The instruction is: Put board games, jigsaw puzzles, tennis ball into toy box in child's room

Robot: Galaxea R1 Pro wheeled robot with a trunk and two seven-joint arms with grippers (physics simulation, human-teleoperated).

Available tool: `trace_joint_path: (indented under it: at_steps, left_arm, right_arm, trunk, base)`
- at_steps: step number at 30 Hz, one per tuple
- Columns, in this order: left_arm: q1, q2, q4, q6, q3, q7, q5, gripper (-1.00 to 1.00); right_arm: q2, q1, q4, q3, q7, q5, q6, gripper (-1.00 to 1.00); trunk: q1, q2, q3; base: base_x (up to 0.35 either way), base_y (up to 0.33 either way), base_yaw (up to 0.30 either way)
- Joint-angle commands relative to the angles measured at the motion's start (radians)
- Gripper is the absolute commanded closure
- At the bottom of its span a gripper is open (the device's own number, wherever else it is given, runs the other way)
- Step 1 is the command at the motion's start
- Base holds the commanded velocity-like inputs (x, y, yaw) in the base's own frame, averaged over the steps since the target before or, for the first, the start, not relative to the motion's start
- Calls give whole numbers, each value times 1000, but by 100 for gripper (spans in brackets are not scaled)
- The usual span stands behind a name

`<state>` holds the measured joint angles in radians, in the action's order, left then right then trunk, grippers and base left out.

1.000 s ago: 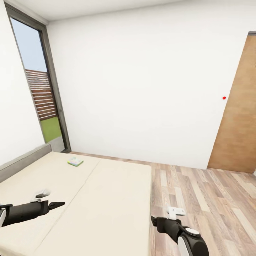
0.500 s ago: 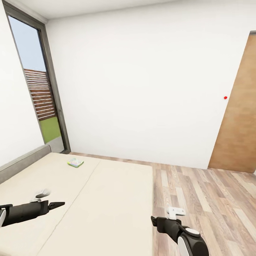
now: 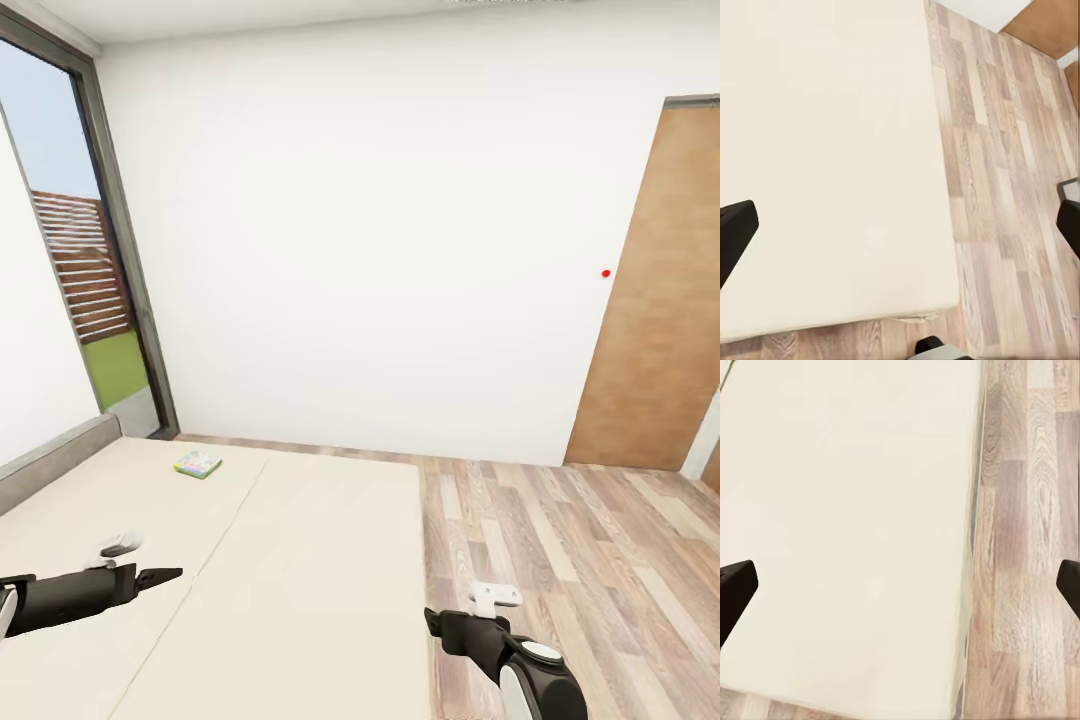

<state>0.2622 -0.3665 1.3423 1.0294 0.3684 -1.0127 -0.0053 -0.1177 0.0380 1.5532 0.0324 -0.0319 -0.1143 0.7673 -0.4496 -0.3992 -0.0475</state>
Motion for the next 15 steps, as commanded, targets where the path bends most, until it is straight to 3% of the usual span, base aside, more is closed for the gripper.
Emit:
trace_joint_path:
  at_steps: [1,15]
  left_arm:
    - [0,0,0,8,1,-4,-1,-100]
    - [0,0,0,8,1,-4,-1,-100]
  right_arm:
    - [0,0,1,0,-3,-7,4,-100]
    - [0,1,1,0,-3,-7,4,-100]
  trunk:
    - [0,-1,0]
    - [0,-1,0]
  base:
    - [0,176,-256]
    - [0,75,-272]
